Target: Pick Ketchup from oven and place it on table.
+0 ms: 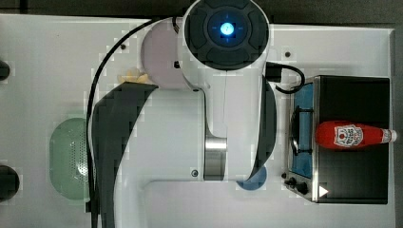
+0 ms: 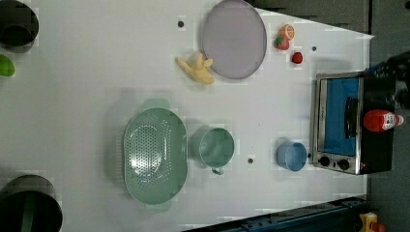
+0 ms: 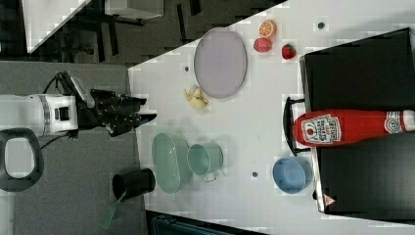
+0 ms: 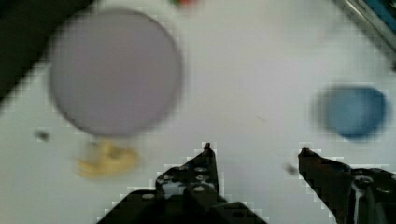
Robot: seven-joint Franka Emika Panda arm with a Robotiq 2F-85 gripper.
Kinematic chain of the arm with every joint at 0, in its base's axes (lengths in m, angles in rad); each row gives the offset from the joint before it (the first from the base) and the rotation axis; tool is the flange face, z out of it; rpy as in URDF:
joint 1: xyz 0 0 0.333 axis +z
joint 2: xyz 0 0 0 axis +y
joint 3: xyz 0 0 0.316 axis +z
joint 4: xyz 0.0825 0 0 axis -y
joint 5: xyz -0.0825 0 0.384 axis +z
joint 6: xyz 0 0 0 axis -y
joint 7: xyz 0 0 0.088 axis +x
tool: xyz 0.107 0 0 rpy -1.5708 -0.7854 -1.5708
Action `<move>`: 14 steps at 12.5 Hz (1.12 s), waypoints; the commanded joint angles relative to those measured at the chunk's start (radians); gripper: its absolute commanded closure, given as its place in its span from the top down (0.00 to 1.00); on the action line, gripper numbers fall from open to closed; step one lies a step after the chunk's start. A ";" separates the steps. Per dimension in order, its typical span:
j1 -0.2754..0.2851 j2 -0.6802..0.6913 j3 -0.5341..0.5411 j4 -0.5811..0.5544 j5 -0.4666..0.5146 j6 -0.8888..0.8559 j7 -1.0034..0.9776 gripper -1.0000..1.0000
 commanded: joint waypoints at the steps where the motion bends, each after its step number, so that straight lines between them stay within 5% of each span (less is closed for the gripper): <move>1: -0.016 -0.293 -0.075 -0.105 -0.010 -0.189 -0.064 0.78; 3: -0.017 -0.290 -0.086 -0.105 -0.010 -0.187 -0.064 1.00; 14: -0.046 -0.027 -0.559 -0.104 -0.012 0.179 -0.066 1.00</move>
